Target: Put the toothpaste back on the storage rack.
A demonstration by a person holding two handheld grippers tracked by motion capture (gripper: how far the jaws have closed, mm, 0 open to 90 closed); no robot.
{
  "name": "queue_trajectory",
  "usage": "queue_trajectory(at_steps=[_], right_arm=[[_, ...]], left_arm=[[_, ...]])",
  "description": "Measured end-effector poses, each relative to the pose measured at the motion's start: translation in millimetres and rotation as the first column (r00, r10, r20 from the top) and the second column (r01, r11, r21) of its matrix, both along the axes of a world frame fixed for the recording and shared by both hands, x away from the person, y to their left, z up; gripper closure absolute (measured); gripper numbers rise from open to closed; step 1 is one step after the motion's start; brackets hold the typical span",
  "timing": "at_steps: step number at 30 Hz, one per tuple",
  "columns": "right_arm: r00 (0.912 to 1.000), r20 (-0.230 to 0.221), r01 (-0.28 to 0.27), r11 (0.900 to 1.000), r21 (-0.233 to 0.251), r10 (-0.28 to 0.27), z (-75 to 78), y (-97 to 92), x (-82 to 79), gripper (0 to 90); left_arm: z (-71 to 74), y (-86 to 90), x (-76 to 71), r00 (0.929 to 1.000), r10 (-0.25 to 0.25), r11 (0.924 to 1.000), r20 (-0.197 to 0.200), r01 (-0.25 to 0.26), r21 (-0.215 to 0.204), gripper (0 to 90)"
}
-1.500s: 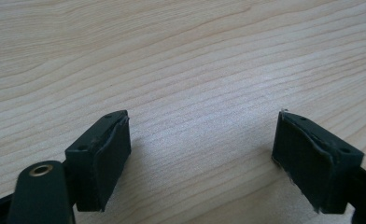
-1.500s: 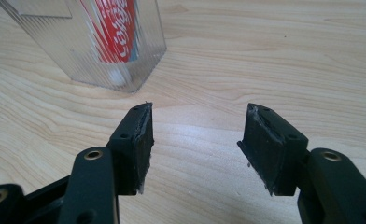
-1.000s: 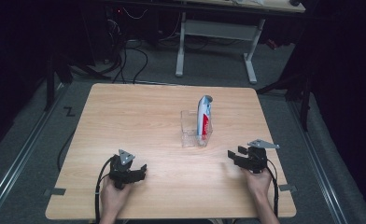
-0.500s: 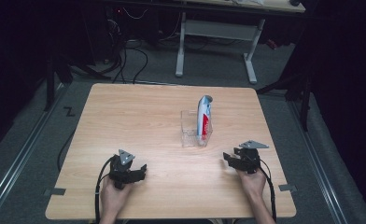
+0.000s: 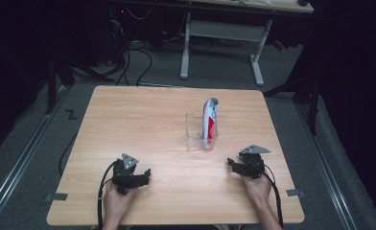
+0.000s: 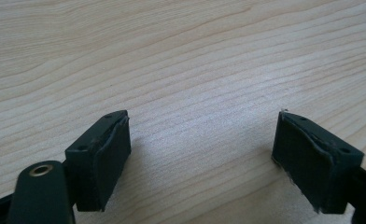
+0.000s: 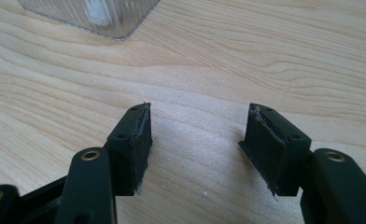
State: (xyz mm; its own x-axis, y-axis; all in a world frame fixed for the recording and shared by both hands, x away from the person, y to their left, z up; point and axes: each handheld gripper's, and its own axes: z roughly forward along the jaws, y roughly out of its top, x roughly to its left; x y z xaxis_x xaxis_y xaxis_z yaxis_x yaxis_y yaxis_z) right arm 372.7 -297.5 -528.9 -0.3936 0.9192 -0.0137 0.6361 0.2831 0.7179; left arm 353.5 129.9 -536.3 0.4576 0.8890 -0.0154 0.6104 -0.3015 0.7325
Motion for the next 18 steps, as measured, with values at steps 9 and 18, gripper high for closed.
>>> queue_trajectory(at_steps=[9,18], right_arm=[[0.9999,0.015,-0.007,1.0,0.001,0.007,-1.8,0.7,0.8,38.6],[0.9998,0.013,-0.013,0.9999,0.002,0.013,-2.0,1.1,2.5,36.7]], left_arm=[[0.0,0.0,0.0,1.0,0.0,1.0,0.0,0.0,0.0,19.5],[-0.1,-0.1,-0.1,1.0,0.001,1.0,0.0,-0.001,-0.002,19.5]])
